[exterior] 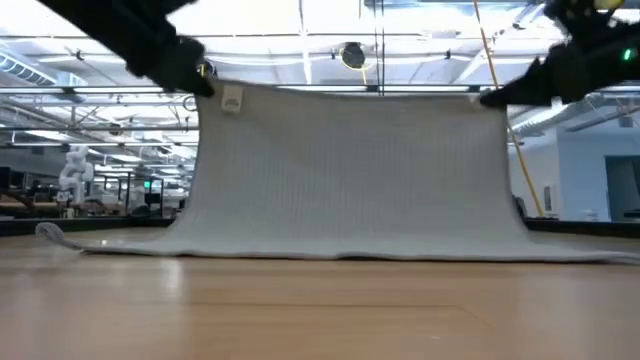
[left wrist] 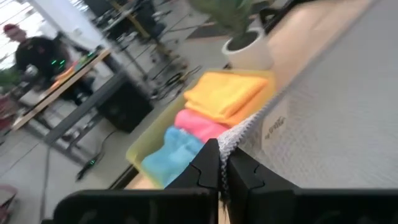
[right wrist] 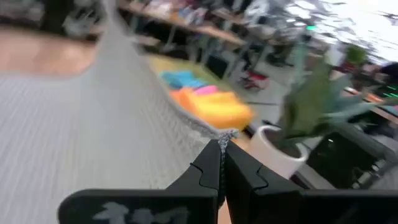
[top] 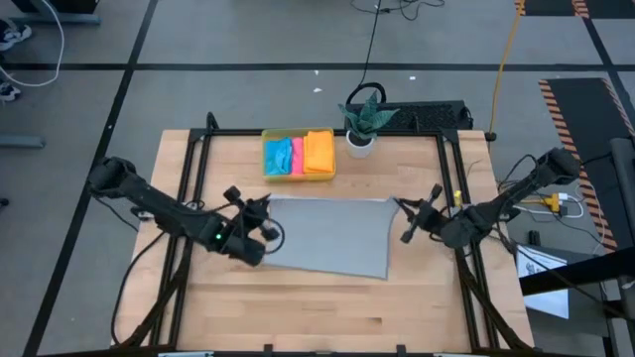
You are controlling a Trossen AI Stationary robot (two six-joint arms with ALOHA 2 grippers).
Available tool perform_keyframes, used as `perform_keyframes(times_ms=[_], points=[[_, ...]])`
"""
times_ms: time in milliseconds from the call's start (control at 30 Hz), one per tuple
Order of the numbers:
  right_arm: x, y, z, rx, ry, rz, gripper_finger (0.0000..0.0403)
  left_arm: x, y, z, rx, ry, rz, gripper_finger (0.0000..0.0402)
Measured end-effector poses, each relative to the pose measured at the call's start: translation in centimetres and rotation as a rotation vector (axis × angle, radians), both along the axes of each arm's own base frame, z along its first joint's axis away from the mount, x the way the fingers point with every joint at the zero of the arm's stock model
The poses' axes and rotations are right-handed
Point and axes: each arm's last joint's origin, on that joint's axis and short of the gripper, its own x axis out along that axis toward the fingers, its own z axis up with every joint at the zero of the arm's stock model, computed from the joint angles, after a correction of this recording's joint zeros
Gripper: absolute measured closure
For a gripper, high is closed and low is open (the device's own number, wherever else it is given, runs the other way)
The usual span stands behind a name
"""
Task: Fold microfiber towels
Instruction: Fold the gray microfiber cloth
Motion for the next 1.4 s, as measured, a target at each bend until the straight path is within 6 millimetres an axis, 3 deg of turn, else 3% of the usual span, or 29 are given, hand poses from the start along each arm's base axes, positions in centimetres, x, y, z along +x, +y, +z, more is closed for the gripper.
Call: perform_keyframes(times_ms=[133,300,867,1100,1233,1400], points=[[0.2,-0.7,-1.5,0.017,0.095,0.133,0.0403,-0.4,0.8,-1.3,0.011,0.022,0.026,0.0397],[0.5,-0.4,-2.4,0.074,0.119,0.293,0.0403,-0.8,-0.3,-1.5,0.025,0.063,-0.044,0.0394],[0.9,0.0,-2.9,0.112,0.140,0.353,0.0403,-1.8,-2.1,-2.0,-0.076,0.149,-0.181,0.0392],[0.8,0.9,-3.1,0.243,0.145,0.504,0.0403,-2.3,-3.3,-2.5,-0.193,0.167,-0.236,0.0393],[0.8,1.7,-4.0,0.304,0.201,0.559,0.0403,-2.6,-4.1,-4.0,-0.234,0.223,-0.274,0.0398],[1.2,2.5,-5.7,0.325,0.283,0.556,0.0403,-3.1,-4.7,-7.4,-0.294,0.270,-0.318,0.0392]])
